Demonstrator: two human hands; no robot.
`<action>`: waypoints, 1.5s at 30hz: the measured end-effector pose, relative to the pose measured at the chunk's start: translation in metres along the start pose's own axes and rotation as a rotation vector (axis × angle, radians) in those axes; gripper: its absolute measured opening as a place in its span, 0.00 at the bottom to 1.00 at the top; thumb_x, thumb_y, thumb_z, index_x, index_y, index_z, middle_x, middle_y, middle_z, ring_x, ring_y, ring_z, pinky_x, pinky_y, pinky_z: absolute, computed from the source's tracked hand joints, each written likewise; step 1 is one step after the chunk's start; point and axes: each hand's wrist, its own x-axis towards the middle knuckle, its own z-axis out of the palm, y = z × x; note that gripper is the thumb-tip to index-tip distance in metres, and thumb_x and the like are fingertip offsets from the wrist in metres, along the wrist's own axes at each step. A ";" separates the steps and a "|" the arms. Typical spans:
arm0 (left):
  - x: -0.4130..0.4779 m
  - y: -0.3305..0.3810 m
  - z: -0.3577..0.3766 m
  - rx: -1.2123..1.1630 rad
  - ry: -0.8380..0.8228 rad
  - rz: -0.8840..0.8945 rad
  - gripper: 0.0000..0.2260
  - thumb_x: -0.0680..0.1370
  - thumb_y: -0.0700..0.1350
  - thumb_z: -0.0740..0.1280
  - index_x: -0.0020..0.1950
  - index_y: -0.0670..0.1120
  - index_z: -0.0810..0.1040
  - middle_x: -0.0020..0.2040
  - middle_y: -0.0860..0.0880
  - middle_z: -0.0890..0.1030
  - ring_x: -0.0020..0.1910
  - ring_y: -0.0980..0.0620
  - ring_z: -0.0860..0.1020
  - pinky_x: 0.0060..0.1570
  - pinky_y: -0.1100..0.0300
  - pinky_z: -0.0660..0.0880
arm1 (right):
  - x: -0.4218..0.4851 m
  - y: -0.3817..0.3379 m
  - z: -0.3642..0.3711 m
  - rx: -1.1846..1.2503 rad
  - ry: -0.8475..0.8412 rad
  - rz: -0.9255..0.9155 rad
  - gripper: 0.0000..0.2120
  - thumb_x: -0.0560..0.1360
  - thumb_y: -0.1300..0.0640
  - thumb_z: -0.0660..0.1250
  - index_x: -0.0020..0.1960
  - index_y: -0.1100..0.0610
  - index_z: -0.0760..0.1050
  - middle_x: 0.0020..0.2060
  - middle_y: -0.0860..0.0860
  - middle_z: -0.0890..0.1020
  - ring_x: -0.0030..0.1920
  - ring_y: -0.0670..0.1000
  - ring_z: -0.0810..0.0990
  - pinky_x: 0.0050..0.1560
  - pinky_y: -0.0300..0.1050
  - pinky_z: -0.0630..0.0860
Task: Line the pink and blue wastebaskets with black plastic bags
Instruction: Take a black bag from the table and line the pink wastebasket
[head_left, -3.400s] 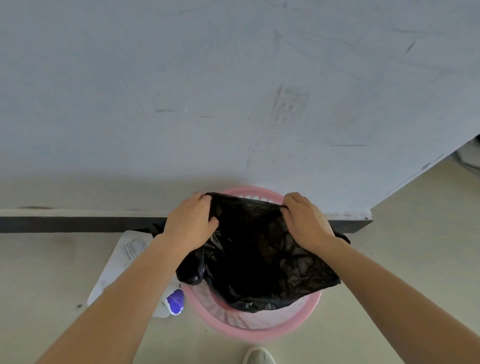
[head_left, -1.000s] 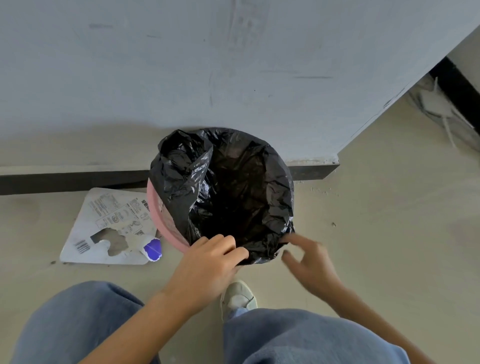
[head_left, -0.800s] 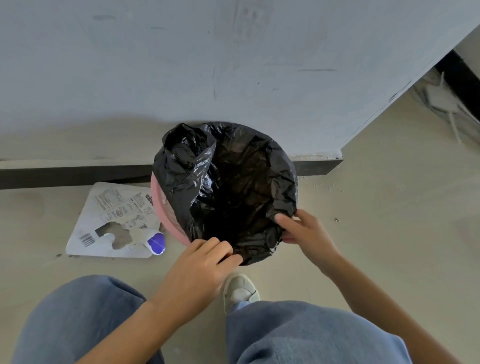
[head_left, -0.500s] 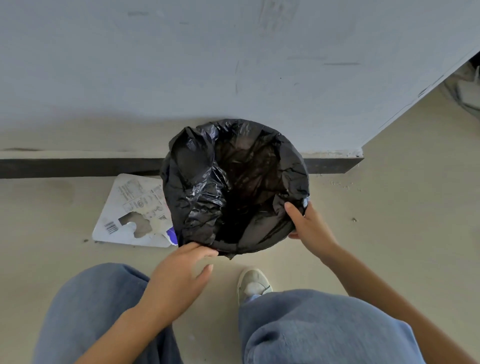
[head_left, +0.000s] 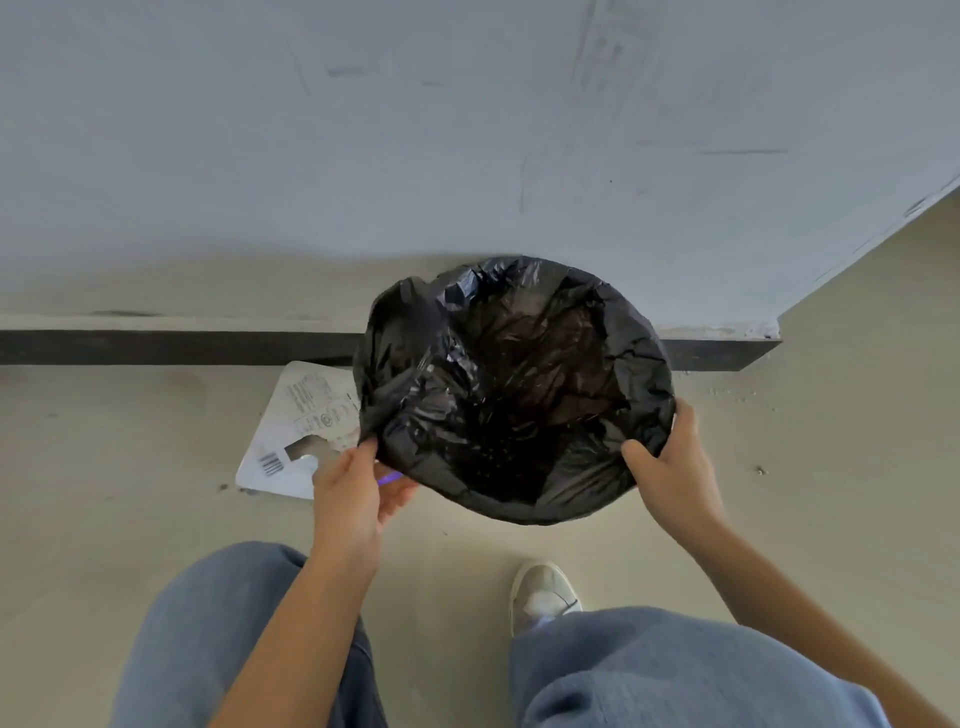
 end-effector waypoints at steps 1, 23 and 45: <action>0.001 0.000 0.001 -0.080 -0.040 -0.122 0.08 0.79 0.47 0.62 0.45 0.43 0.75 0.39 0.46 0.78 0.33 0.51 0.79 0.24 0.62 0.77 | 0.001 -0.003 -0.003 -0.022 0.002 -0.019 0.24 0.76 0.59 0.61 0.69 0.51 0.58 0.39 0.53 0.75 0.37 0.52 0.75 0.33 0.48 0.71; 0.092 0.024 0.000 -0.093 -0.074 -0.204 0.09 0.79 0.45 0.61 0.42 0.43 0.75 0.34 0.46 0.82 0.37 0.48 0.80 0.42 0.53 0.78 | -0.015 -0.016 0.043 -0.918 -0.637 -1.099 0.29 0.75 0.37 0.33 0.75 0.42 0.40 0.49 0.51 0.82 0.43 0.58 0.80 0.42 0.53 0.77; 0.039 0.037 0.019 0.608 -0.308 0.325 0.09 0.77 0.54 0.61 0.57 0.58 0.72 0.49 0.58 0.77 0.55 0.52 0.74 0.58 0.54 0.68 | 0.073 -0.051 0.152 -0.920 -0.827 -0.556 0.34 0.77 0.44 0.58 0.77 0.51 0.45 0.77 0.52 0.56 0.76 0.55 0.57 0.73 0.54 0.59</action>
